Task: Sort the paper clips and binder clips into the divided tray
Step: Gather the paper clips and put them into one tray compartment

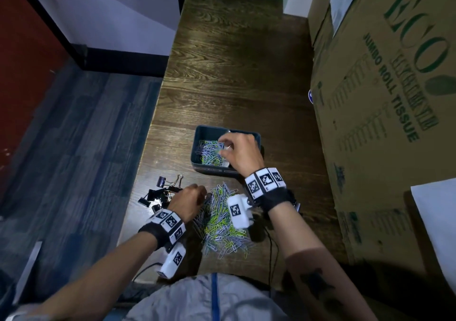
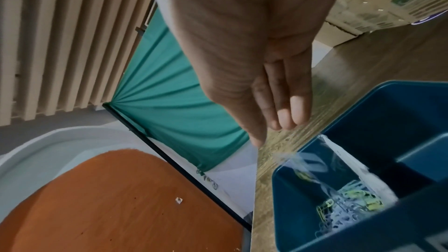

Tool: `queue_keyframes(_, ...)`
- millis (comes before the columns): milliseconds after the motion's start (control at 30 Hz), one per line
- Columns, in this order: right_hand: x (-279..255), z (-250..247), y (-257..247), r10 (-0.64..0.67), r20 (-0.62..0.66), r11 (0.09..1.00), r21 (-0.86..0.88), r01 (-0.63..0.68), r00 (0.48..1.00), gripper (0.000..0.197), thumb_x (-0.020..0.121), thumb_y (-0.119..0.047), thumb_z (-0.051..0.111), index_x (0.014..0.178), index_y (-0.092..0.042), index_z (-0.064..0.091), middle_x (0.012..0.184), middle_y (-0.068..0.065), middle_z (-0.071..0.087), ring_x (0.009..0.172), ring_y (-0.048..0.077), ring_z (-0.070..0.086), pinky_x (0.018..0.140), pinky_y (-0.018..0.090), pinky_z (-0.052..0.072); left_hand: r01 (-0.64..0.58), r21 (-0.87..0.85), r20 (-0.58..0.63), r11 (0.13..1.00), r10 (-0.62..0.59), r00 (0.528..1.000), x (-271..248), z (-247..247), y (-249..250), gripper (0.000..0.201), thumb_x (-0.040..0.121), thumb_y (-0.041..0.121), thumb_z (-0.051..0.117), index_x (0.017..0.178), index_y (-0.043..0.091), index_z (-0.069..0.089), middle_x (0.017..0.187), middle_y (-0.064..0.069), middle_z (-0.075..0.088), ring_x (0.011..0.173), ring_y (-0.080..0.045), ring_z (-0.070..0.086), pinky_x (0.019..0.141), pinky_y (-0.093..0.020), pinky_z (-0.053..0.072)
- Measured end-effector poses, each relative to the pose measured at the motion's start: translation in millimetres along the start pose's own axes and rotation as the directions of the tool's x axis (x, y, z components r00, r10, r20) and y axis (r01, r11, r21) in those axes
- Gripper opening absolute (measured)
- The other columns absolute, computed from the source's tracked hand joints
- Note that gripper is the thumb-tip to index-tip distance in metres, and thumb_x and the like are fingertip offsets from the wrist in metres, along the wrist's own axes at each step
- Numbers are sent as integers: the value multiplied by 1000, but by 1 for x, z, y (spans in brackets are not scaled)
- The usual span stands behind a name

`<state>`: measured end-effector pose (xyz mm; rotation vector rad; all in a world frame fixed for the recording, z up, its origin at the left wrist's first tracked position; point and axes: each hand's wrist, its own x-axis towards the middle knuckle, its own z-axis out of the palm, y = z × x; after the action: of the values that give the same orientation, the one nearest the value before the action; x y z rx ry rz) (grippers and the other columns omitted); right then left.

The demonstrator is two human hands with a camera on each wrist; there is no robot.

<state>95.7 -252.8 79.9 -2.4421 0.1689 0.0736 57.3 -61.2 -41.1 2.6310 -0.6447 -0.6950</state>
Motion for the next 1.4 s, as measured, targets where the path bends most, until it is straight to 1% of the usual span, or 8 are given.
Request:
queue_keyframes(133,-22,19,23,-10,-48,999,49,12,999,12,87,-10,68,96,-14,75,90,3,75,78,15,69,75,31,59,-1,58,32,998,-1,999,4,18,5,46,88,26,63,132,21,48,123,-7,52,112,-27,51,84,-37,48)
queue_keyframes(233,-51,48,56,131,123,991,-6,-131,984,12,89,-8,66,97,-13,73,94,6,73,84,20,70,76,37,60,-9,59,94,998,3,996,15,25,9,70,91,45,55,148,20,24,149,-10,33,130,-30,36,102,-45,42)
queue_keyframes(400,-99,79,98,416,485,905,-307,-296,769,98,73,-34,82,152,-33,24,151,11,31,139,36,36,109,55,38,-160,152,341,975,101,935,27,37,27,97,84,61,53,152,30,-9,161,-2,-12,148,-28,0,115,-57,19)
queue_keyframes(500,-120,94,106,415,491,879,-432,-200,766,115,66,-41,87,152,-31,12,147,10,22,138,35,31,105,58,40,-258,241,379,936,154,913,24,41,34,102,77,53,66,153,27,3,161,-5,-4,147,-31,2,114,-57,22)
queue_keyframes(733,-129,105,113,256,322,926,-351,-136,911,75,75,-23,82,138,-25,40,132,4,35,120,26,48,92,42,51,-228,81,127,970,217,968,10,46,18,60,79,-4,64,133,17,50,125,-13,50,110,-31,53,84,-37,52)
queue_keyframes(967,-112,100,111,289,327,945,-246,-214,900,39,81,-7,75,114,-25,64,125,0,55,110,25,59,93,41,52,-198,-124,-76,972,190,979,-2,31,12,26,85,0,66,106,14,73,95,-8,71,78,-24,67,74,-29,55)
queue_keyframes(1233,-99,95,114,357,362,929,-232,-288,861,25,90,-15,70,115,-19,72,121,6,70,106,24,67,96,36,52,-253,-284,-213,925,197,957,-13,5,4,43,78,-13,67,115,9,68,104,-4,71,90,-12,67,85,-22,54)
queue_keyframes(1400,-99,85,116,370,366,924,-239,-298,854,11,93,-15,67,99,-15,76,102,9,74,84,22,69,80,34,58,-296,-284,-353,912,187,917,-7,-37,19,27,84,-1,68,110,7,71,103,-8,73,84,-8,66,79,0,41)
